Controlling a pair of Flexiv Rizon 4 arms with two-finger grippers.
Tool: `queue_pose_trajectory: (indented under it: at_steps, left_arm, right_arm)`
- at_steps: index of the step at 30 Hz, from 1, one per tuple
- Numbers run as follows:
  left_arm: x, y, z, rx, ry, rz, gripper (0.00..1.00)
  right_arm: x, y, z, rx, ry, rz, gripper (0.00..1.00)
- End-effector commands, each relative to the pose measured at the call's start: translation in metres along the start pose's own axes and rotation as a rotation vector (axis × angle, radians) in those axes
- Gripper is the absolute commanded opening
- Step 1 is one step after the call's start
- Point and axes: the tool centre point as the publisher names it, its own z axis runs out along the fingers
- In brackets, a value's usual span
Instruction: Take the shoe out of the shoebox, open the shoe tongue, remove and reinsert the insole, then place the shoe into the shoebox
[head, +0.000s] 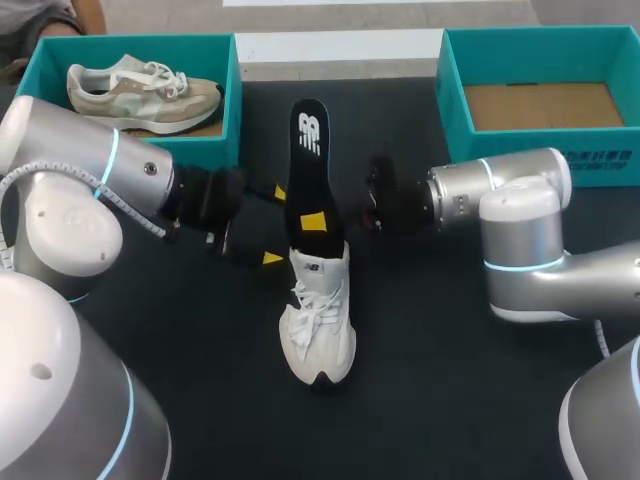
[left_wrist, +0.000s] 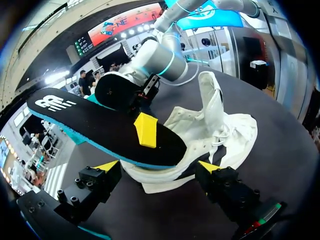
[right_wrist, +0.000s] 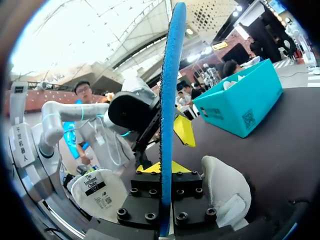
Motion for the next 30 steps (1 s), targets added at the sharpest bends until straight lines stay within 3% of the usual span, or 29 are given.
queue_pose_trajectory:
  at_steps: [1, 12, 18, 19, 20, 21, 27, 30]
  left_arm:
    - [0.001, 0.0, 0.0, -0.002, 0.0, 0.001, 1.0]
    - [0.001, 0.0, 0.0, -0.002, 0.0, 0.001, 1.0]
    - [0.001, 0.0, 0.0, -0.002, 0.0, 0.001, 1.0]
    - [0.001, 0.0, 0.0, -0.002, 0.0, 0.001, 1.0]
    - [0.001, 0.0, 0.0, -0.002, 0.0, 0.001, 1.0]
    - [0.001, 0.0, 0.0, -0.002, 0.0, 0.001, 1.0]
    - [0.001, 0.0, 0.0, -0.002, 0.0, 0.001, 1.0]
    - [0.001, 0.0, 0.0, -0.002, 0.0, 0.001, 1.0]
  right_arm:
    - [0.007, -0.012, 0.0, -0.004, -0.016, 0.015, 0.0]
    - [0.009, -0.038, 0.002, 0.004, -0.036, 0.083, 0.0]
    - [0.013, -0.031, -0.001, 0.0, -0.069, 0.058, 0.0]
    - [0.013, -0.03, -0.002, 0.004, -0.075, 0.054, 0.03]
    - [0.014, -0.028, -0.002, 0.01, -0.085, 0.034, 0.25]
    - [0.015, -0.026, -0.003, 0.004, -0.089, 0.032, 0.36]
    - [0.019, -0.02, -0.005, 0.01, -0.109, 0.006, 0.5]
    - [0.018, -0.012, -0.006, 0.015, -0.116, -0.023, 0.48]
